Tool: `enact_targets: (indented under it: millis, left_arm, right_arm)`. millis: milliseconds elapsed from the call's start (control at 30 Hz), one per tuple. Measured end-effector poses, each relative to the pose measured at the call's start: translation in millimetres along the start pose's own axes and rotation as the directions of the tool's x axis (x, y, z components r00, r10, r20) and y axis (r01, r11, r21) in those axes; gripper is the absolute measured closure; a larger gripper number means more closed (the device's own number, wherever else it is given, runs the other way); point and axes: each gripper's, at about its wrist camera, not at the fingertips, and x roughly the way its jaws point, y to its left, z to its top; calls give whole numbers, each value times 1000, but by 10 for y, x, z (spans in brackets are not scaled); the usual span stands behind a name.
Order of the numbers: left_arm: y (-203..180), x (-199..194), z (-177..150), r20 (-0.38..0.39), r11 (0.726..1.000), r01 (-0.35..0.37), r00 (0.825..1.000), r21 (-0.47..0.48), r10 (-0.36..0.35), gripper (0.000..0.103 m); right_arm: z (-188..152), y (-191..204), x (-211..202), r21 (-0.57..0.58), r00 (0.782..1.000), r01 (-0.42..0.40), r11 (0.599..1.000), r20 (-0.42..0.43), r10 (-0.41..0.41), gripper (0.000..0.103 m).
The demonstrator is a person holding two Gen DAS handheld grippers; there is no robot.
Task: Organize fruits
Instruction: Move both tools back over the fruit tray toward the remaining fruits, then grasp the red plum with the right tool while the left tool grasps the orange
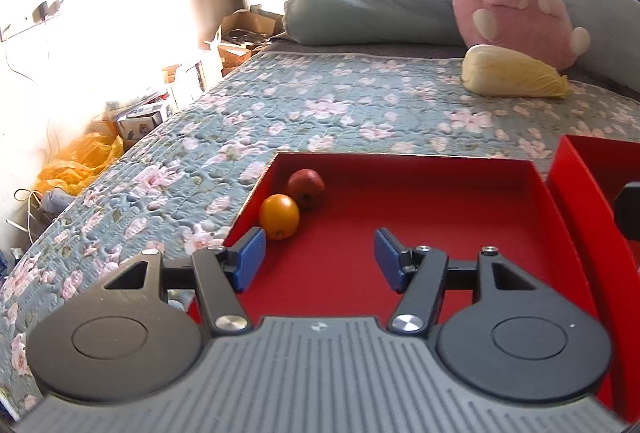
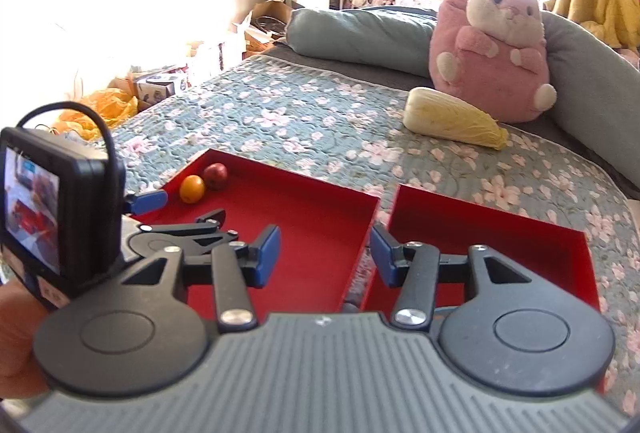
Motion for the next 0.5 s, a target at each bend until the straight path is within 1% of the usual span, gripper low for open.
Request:
enact_targets:
  millis: [133, 300, 367, 433, 500]
  left_arm:
    - [61, 186, 24, -12, 1000, -21, 1000, -9, 21, 38]
    - [13, 405, 33, -35, 995, -92, 995, -25, 91, 38]
    - [5, 496, 42, -50, 995, -91, 995, -44, 89, 38]
    - [10, 575, 45, -57, 992, -109, 993, -55, 106, 39]
    - [57, 637, 47, -64, 992, -93, 994, -87, 87, 40]
  right_arm:
    - [113, 61, 170, -16, 999, -42, 999, 6, 42, 51]
    - [202, 56, 385, -19, 997, -72, 997, -7, 71, 51]
    - [226, 52, 465, -23, 997, -78, 997, -13, 78, 51]
    - [237, 37, 541, -25, 996, -87, 996, -22, 86, 51]
    - [254, 25, 616, -26, 995, -96, 995, -27, 96, 51]
